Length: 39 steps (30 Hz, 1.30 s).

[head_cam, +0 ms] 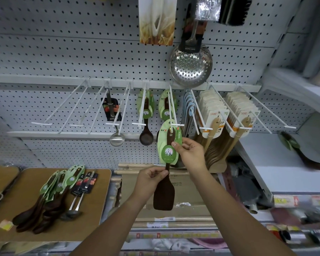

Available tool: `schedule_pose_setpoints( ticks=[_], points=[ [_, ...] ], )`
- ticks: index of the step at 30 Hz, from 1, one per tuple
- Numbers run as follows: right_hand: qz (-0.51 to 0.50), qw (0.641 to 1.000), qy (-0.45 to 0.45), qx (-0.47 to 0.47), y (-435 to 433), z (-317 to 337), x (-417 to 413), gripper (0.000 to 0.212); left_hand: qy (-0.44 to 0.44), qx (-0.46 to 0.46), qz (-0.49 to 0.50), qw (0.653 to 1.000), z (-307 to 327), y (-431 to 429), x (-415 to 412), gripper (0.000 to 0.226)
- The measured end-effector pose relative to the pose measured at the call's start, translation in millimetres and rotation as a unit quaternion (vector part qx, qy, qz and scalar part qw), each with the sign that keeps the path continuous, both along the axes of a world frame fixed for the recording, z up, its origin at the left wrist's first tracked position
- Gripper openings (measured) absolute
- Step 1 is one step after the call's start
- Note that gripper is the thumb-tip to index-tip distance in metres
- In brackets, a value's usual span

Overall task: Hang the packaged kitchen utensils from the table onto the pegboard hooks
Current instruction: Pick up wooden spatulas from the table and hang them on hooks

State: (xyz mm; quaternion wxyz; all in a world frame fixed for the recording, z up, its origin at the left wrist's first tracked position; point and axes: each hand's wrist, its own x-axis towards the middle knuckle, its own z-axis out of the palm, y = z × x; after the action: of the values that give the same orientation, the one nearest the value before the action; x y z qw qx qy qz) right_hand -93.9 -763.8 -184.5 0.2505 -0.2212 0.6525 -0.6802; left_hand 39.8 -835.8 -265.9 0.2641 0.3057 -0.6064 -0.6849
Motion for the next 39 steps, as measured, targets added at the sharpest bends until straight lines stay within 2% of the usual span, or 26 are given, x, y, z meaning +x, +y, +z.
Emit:
schedule_pose_setpoints(
  ticks=[7,12,14,16,18,23,26,30,35,39],
  points=[
    [-0.073,0.996,0.027,0.051,-57,7,-26,0.019,-0.035,-0.050,0.020,0.998,11,-44,-36,0.014],
    [-0.098,0.981,0.095,0.134,-86,13,-46,0.011,-0.058,-0.063,0.031,0.996,16,-69,-61,0.022],
    [-0.084,0.982,0.097,0.136,-90,14,-52,0.008,-0.069,-0.073,0.036,0.994,17,-76,-68,0.023],
    [-0.058,0.983,0.096,0.146,-93,16,-54,0.015,-0.073,-0.080,0.038,0.993,18,-81,-74,0.023],
    [-0.089,0.985,0.083,0.120,-100,15,-55,0.007,-0.078,-0.080,0.040,0.993,18,-87,-81,0.022],
    [-0.115,0.983,0.062,0.125,-110,22,-54,0.028,-0.109,-0.083,0.033,0.990,20,-100,-96,0.015],
    [-0.132,0.979,0.085,0.130,-114,19,-60,0.033,-0.130,-0.098,0.011,0.987,16,-107,-101,0.020],
    [-0.119,0.976,0.059,0.174,-114,13,-62,0.042,-0.150,-0.095,-0.032,0.984,12,-110,-105,0.033],
    [-0.087,0.969,0.069,0.221,-104,14,-61,0.038,-0.141,-0.046,-0.071,0.986,-3,-114,-93,0.047],
    [-0.054,0.960,0.085,0.260,-95,2,-62,0.030,-0.158,-0.075,-0.092,0.980,-15,-110,-67,0.046]
  ],
)
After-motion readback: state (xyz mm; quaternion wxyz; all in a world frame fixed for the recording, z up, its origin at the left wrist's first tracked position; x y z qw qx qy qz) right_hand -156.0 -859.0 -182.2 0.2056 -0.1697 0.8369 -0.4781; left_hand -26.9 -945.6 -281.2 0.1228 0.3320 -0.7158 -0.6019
